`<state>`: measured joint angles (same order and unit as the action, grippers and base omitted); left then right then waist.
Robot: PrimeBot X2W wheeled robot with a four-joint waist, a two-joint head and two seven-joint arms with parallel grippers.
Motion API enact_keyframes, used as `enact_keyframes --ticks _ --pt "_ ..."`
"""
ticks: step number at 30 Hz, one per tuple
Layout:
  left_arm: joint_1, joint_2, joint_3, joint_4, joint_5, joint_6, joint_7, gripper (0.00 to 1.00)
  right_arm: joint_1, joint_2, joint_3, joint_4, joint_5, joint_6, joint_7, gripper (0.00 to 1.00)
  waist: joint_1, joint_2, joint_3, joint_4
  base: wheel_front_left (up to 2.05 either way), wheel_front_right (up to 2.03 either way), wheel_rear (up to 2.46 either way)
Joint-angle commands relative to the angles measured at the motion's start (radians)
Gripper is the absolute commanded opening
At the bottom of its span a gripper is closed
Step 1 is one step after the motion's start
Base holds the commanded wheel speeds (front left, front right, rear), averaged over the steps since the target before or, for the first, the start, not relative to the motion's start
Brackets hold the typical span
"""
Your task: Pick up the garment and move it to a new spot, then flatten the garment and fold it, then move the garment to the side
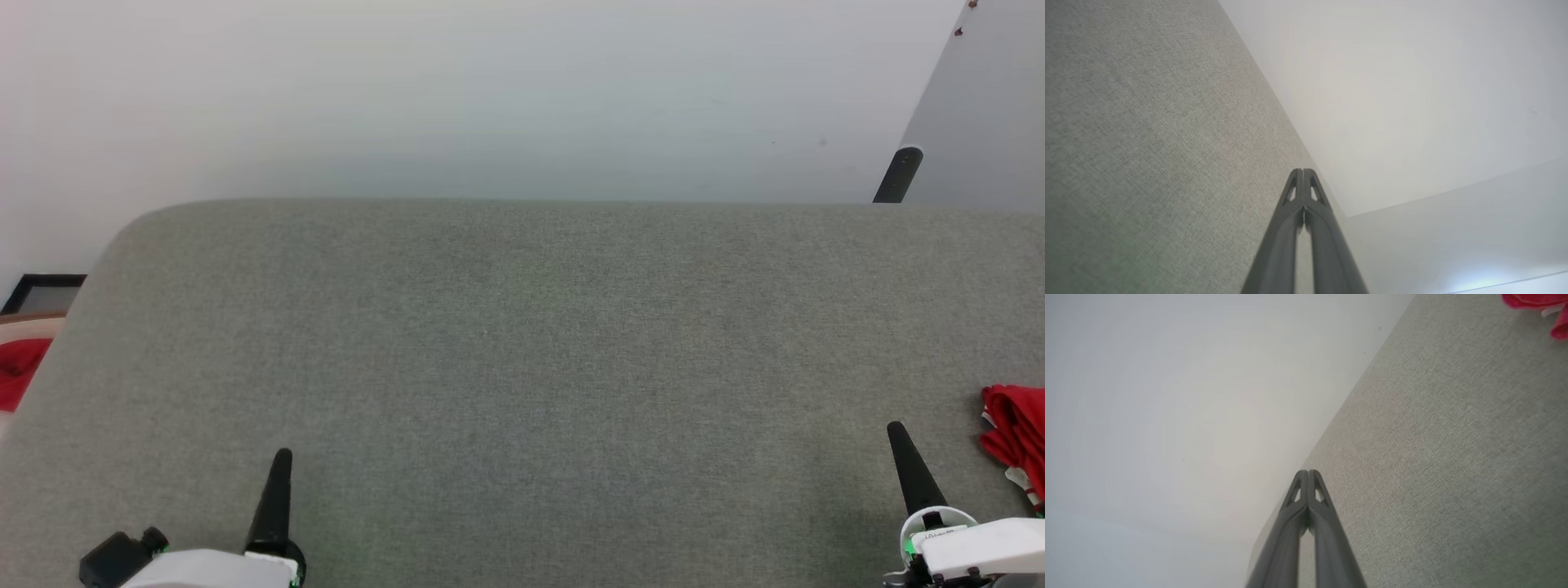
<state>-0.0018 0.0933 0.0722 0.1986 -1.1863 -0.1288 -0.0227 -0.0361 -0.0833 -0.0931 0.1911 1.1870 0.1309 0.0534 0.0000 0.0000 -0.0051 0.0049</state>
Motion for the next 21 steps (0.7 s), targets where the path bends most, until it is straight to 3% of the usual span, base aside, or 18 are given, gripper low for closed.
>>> enact_keyframes --ticks 1,21 --pt "-0.025 0.001 0.006 -0.005 -0.029 -0.002 0.007 0.00 -0.025 0.002 -0.006 -0.003 0.032 0.000 0.004 0.00 0.0000 0.0000 0.000 0.000 0.00 0.00 0.00" --pt "-0.061 -0.013 0.016 0.017 -0.199 -0.003 0.057 0.00 -0.047 0.015 -0.013 0.020 0.194 0.000 0.028 0.00 0.0000 0.0000 0.003 -0.002 0.00 0.00 0.00"
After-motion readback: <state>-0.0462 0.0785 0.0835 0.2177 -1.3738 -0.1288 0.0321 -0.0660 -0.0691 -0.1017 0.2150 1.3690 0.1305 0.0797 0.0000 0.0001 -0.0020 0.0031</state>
